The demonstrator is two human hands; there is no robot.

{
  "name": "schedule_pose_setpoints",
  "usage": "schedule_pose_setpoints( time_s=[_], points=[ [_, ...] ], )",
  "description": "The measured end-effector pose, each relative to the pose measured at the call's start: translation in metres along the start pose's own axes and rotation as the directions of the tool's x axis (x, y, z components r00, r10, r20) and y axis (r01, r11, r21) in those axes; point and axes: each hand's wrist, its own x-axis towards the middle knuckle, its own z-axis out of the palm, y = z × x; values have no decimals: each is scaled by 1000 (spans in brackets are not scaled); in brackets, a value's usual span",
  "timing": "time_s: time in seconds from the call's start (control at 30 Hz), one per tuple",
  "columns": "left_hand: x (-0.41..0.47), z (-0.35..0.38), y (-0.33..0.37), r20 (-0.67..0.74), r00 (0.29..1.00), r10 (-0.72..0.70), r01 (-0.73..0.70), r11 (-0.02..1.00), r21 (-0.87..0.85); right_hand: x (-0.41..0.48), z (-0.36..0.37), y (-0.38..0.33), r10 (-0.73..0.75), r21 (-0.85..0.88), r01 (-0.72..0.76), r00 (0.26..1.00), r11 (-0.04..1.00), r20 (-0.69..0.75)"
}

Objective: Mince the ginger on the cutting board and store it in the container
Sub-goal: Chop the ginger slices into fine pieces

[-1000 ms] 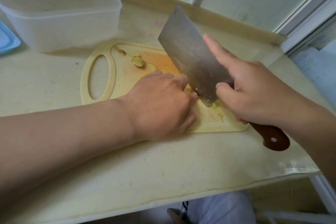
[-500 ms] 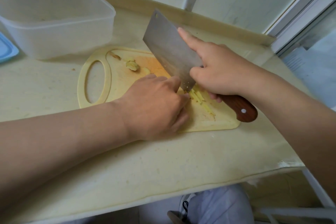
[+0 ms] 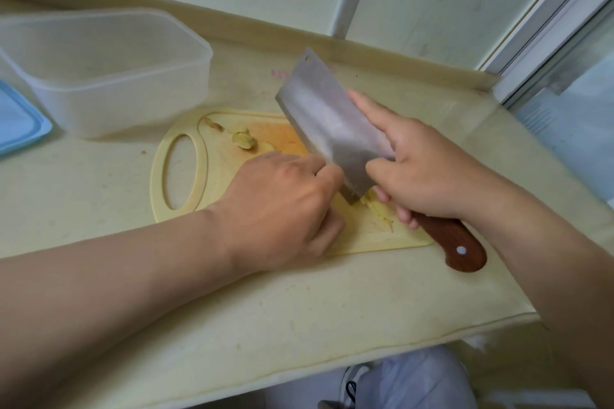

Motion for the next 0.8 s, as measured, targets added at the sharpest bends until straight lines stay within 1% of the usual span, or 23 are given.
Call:
schedule_pose_setpoints(
  time_s=[0.2, 0.33, 0.5, 0.63, 0.67, 0.73, 0.8],
  points=[
    [-1, 2, -1, 31, 999, -29, 29, 1000, 7, 18, -29, 24, 96, 0, -96, 995, 995, 0],
    [-1, 2, -1, 34, 999, -29, 29, 999, -14, 23, -37, 34, 95, 60, -94, 996, 994, -2],
    [3, 4, -3, 15, 1000, -4, 5, 999, -32, 35, -33, 40, 5, 292, 9, 999, 956, -49],
    [15, -16, -6, -16, 996, -87, 86, 994, -64, 49, -29, 39, -71, 441, 109, 992, 891, -101],
    [21, -26, -13, 5, 997, -74, 74, 996, -57, 51, -30, 39, -83, 469, 132, 989, 873, -122],
    [32, -44, -34, 90, 995, -39, 40, 999, -17, 54, -32, 43, -103, 504, 176, 980, 846, -170],
    [35, -57, -52, 184, 980, -71, 64, 997, 44, 54, -31, 46, -109, 518, 211, 969, 829, -221]
  ],
)
